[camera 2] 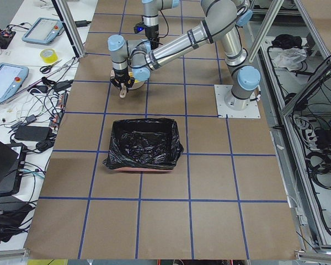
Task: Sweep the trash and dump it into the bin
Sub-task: 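Sweep the potato, sponge and pastry into the dustpan with the right gripper's brush, then lift the dustpan over the bag with the left gripper while the right returns the brush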
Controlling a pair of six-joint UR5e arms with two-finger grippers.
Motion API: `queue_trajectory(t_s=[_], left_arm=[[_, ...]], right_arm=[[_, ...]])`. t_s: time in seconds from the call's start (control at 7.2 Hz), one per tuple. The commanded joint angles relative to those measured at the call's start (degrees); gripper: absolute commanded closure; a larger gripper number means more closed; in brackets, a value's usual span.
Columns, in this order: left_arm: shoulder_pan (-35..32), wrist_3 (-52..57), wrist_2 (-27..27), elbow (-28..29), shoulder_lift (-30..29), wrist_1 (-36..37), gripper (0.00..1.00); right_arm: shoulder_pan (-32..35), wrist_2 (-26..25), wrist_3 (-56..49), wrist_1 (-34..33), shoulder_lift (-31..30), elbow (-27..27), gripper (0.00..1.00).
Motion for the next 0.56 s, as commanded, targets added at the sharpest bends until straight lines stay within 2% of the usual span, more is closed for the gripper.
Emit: queue_trajectory(t_s=[0.0, 0.14, 0.42], left_arm=[[1.3, 0.6, -2.8, -0.4, 1.0, -0.2, 1.00], [2.9, 1.3, -9.0, -0.3, 2.2, -1.9, 1.00], [9.4, 8.1, -15.1, -0.1, 5.1, -8.7, 1.00]], right_arm=[[-3.6, -8.3, -2.5, 6.0, -2.2, 1.9, 1.00], [-6.6, -10.4, -7.7, 6.7, -3.1, 3.6, 1.00], [-14.3, -13.4, -20.6, 6.9, -7.3, 8.4, 1.00]])
